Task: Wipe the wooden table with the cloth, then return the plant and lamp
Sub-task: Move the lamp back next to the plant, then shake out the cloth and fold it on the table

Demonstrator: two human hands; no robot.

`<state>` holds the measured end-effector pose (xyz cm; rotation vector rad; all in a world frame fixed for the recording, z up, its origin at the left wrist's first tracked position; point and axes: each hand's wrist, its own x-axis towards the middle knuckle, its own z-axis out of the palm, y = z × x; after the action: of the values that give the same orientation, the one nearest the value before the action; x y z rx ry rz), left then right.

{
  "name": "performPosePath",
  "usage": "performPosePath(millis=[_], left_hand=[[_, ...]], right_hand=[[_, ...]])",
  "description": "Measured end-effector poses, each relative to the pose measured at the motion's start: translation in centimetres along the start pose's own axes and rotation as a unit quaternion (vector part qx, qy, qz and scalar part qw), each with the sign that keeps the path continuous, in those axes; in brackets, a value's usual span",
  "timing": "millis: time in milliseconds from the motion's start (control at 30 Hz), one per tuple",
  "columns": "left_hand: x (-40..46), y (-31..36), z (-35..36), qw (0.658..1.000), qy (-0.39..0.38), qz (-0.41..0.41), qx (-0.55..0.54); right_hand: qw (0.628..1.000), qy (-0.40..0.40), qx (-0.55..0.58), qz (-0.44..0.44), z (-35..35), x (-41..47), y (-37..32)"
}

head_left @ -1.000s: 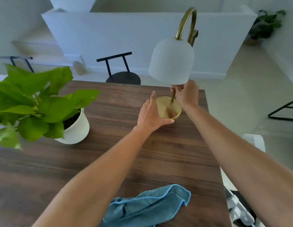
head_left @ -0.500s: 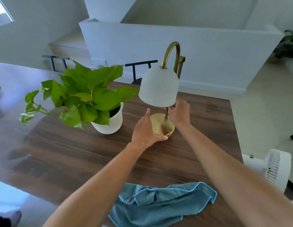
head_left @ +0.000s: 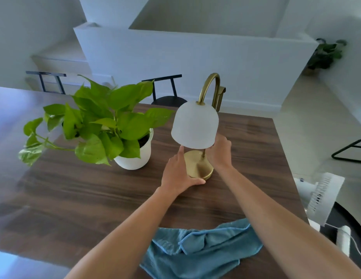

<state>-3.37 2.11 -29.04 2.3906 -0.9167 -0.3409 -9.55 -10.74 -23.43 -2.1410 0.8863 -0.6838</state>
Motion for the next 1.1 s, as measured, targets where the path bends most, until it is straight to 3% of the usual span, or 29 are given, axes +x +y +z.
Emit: performPosePath(millis=[167,300,500,600,733,800,933,1033,1100], left_hand=[[-0.3,-0.6,0.7,1.000,0.003,0.012,0.014],[-0.3,-0.6,0.9,1.000,0.004,0.021,0.020],[-1.7,-0.9,0.5,1.000,0.015,0.026,-0.009],[-4.0,-1.0,0.0,0.996,0.056,0.033,-0.055],[-6.8,-1.6,-0.6,0.986,0.091,0.096,-0.102],[-7.7,-1.5,-1.2,0.983,0.026,0.148,-0.104],[-8.9,-0.8,-2.2,0.963,-0.177,0.181,-0.087],[-9.7,-0.2,-2.3,0.940,-0.275,0.197,-0.033],[-10.0,0.3,-2.2,0.938,-0.278,0.207,0.008]], right_hand=[[0.999,-0.012,-0.049,-0.020,0.7,-0.1,0.9],[0.999,-0.032,-0.015,0.014,0.1,-0.1,0.7],[0.990,-0.127,0.016,0.060,-2.3,-2.2,1.3],[0.982,-0.172,-0.060,0.051,-4.5,-4.2,3.0],[0.942,-0.304,-0.130,0.054,-7.7,-7.5,5.2],[0.917,-0.369,-0.143,0.052,-9.1,-9.0,5.9],[0.881,-0.430,-0.196,0.012,-10.9,-10.8,6.9],[0.892,-0.417,-0.175,-0.015,-11.2,-11.4,7.8],[0.910,-0.390,-0.138,-0.032,-11.4,-11.7,8.3]])
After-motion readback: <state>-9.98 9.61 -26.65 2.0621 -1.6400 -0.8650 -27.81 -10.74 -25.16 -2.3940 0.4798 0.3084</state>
